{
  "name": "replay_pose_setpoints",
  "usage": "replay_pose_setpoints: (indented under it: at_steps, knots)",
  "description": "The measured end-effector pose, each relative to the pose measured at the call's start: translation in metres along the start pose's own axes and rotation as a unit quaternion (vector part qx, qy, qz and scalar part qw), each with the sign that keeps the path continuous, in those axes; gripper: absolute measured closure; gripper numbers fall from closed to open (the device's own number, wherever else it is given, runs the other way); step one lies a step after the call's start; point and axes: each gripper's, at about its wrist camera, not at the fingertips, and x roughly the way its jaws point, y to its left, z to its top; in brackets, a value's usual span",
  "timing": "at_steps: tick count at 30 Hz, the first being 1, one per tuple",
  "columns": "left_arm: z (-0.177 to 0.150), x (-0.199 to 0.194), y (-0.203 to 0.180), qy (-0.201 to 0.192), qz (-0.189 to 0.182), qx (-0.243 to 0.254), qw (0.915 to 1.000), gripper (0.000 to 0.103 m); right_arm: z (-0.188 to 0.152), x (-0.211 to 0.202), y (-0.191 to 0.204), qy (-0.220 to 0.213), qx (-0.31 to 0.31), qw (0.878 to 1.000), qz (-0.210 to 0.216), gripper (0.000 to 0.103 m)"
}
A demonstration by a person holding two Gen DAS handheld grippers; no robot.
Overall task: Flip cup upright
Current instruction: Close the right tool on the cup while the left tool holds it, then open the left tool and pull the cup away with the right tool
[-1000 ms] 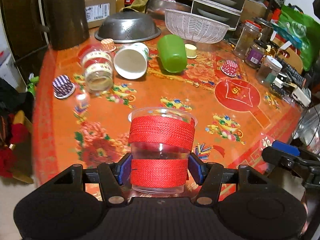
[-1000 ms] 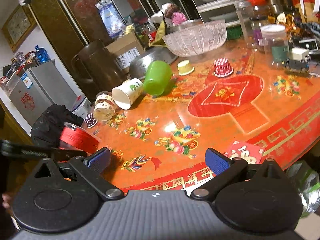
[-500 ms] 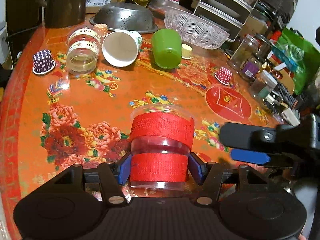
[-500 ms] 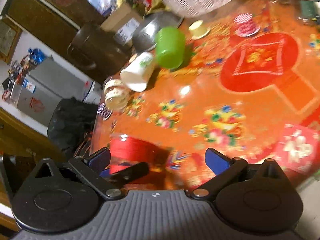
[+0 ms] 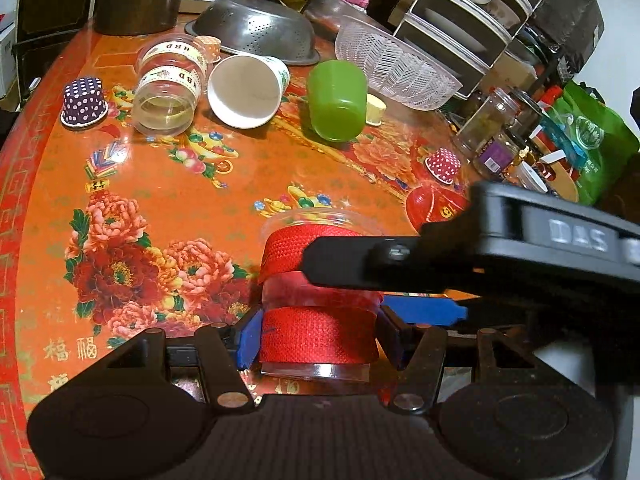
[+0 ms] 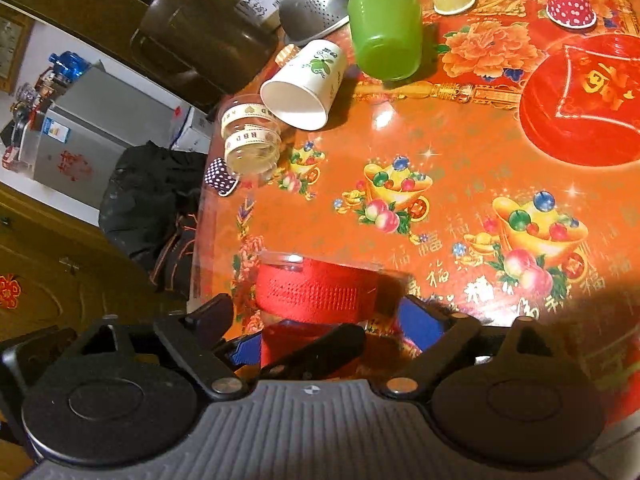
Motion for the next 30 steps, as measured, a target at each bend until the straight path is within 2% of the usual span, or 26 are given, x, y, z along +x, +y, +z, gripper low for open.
replay_pose_setpoints:
  at_steps: [4, 12, 26, 27, 30]
  knots:
    - [0.0, 0.0, -0.002, 0.0, 0.002, 0.007, 1.0, 0.04, 0.006, 0.007, -0.001, 0.009, 0.002, 1.0, -0.008, 0.022]
    - [-0.001, 0.0, -0.002, 0.001, 0.003, 0.008, 1.0, 0.04, 0.013, 0.017, 0.002, 0.017, -0.002, 1.0, -0.011, 0.028]
    - [-0.001, 0.0, -0.002, -0.001, 0.006, 0.012, 0.9999, 0.039, 0.015, 0.021, 0.005, 0.022, -0.014, 0.999, -0.02, 0.032]
    - [-0.001, 0.001, -0.002, 0.001, 0.006, 0.013, 0.9999, 0.039, 0.014, 0.021, 0.005, 0.022, -0.015, 0.999, -0.02, 0.033]
    - [-0.003, 0.003, -0.003, 0.005, 0.009, 0.019, 0.9998, 0.025, 0.015, 0.021, 0.005, 0.022, -0.015, 0.999, -0.019, 0.033]
